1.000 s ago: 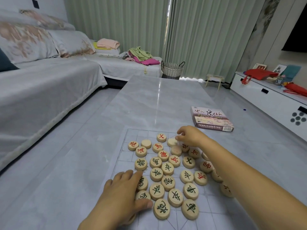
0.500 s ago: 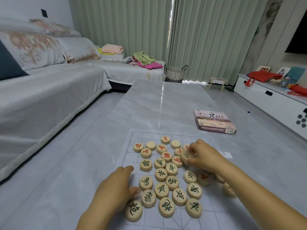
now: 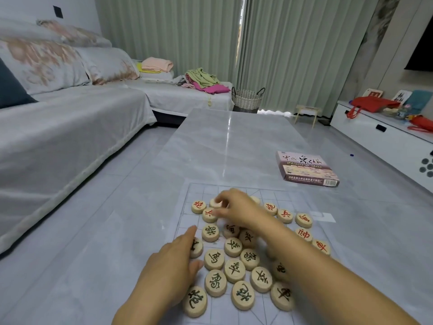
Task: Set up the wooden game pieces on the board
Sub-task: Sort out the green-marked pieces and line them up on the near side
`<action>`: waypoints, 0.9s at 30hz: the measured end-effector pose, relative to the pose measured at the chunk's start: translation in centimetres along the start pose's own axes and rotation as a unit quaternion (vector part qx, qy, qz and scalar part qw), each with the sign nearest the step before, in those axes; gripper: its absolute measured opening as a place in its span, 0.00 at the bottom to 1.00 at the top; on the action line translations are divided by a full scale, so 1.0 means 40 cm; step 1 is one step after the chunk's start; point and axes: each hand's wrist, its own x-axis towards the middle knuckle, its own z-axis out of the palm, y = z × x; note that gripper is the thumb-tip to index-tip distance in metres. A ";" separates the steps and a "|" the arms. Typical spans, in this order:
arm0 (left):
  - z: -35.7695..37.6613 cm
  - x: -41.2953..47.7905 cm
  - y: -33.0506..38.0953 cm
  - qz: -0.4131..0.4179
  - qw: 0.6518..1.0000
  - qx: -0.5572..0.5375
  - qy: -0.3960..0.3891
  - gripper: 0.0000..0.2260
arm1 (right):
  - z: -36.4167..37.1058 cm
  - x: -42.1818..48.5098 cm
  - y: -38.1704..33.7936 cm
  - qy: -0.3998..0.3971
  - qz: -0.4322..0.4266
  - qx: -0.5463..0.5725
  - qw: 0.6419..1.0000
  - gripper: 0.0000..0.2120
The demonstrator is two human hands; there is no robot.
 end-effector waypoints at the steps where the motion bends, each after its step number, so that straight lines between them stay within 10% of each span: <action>1: -0.002 -0.002 0.005 0.001 1.000 0.000 -0.007 0.28 | -0.021 0.025 0.035 0.047 0.035 -0.037 0.998 0.19; 7: -0.004 -0.001 0.010 0.022 0.999 0.021 -0.012 0.16 | -0.066 0.082 0.155 0.022 0.151 -0.126 0.980 0.19; 14: 0.008 0.008 0.017 0.073 0.996 0.033 -0.032 0.18 | -0.146 -0.081 0.178 0.108 0.005 0.385 0.917 0.13; 17: 0.015 0.009 0.023 0.080 0.996 0.021 -0.027 0.17 | -0.164 -0.165 0.195 0.096 -0.041 0.422 0.901 0.16; 20: 0.025 0.008 0.022 0.081 0.996 0.021 -0.018 0.17 | -0.155 -0.197 0.225 0.099 -0.013 0.390 0.915 0.15; 23: 0.028 0.008 0.020 0.083 0.996 0.018 -0.019 0.18 | -0.120 -0.194 0.270 0.080 0.027 0.122 0.989 0.16; 27: 0.025 0.012 0.017 0.081 0.996 0.013 -0.027 0.18 | -0.110 -0.182 0.304 0.051 0.036 -0.110 0.992 0.22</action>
